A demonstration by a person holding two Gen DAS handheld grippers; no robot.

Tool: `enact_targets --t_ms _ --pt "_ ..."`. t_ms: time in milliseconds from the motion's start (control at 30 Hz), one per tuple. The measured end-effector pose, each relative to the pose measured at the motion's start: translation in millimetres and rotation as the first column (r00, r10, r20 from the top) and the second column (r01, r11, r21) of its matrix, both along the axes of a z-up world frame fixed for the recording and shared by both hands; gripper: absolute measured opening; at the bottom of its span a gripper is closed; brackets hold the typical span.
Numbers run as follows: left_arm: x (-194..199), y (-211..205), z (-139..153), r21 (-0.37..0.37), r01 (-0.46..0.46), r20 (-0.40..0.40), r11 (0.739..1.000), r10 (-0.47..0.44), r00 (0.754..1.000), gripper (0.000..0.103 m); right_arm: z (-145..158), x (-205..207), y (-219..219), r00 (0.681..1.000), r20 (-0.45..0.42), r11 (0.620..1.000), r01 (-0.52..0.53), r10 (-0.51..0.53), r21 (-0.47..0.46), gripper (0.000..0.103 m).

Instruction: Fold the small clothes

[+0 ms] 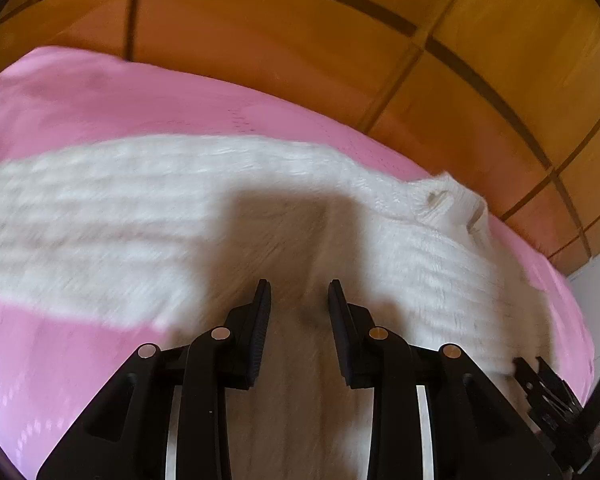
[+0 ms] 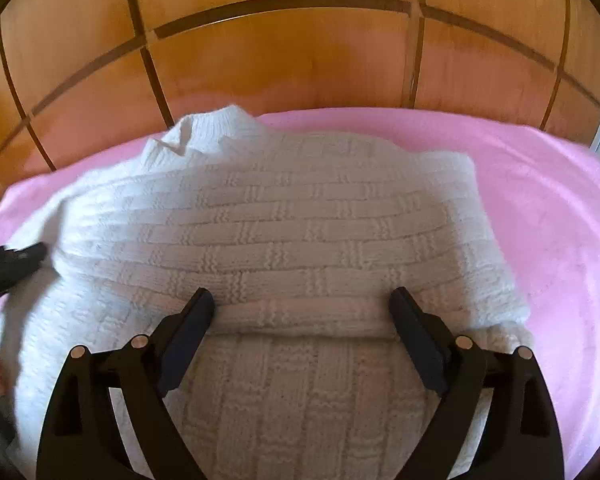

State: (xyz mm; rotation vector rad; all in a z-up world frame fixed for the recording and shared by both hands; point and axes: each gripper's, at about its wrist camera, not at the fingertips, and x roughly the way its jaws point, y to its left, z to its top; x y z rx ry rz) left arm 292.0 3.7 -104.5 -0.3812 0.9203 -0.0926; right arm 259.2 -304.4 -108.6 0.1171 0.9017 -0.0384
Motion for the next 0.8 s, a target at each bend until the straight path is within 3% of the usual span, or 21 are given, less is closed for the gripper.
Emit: enact_targets --t_ms 300,333,367,400,567,700,800 --pt "-72.6 56.7 11.8 -0.095 -0.096 0.034 0.991 0.099 0.994 0.029 -3.3 5.5 7.6 1.000 -0.022 0.999 0.002 -0.003 -0.051 0.101" --pt "-78.9 66.9 12.4 -0.109 -0.113 0.041 0.988 0.118 0.992 0.033 -3.4 5.9 8.9 1.000 -0.026 0.998 0.002 -0.004 -0.060 0.101" --pt "-80.5 72.6 11.3 -0.119 -0.132 0.040 0.984 0.138 0.990 0.044 -3.2 5.8 9.6 1.000 -0.030 0.998 0.002 -0.004 -0.066 0.101" --pt "-83.1 79.4 10.0 -0.131 -0.163 0.036 0.978 0.169 0.985 0.047 -2.8 6.2 9.7 0.999 -0.033 0.998 0.005 -0.007 -0.066 0.101" --pt "-107.3 132.5 -2.4 -0.232 -0.302 0.002 0.925 0.311 0.951 0.047 11.4 -4.7 11.0 0.998 -0.039 0.998 0.053 -0.054 -0.038 0.101" --pt "-126.6 172.0 -9.6 -0.278 -0.374 -0.014 0.885 0.385 0.923 0.047 28.0 -41.2 31.6 1.000 0.021 0.999 -0.006 0.005 0.046 0.101" --pt "-139.7 207.2 -16.0 -0.362 -0.424 -0.035 0.830 0.442 0.896 0.047 25.0 -63.1 47.1 0.998 0.030 0.995 -0.054 0.052 0.080 0.101"
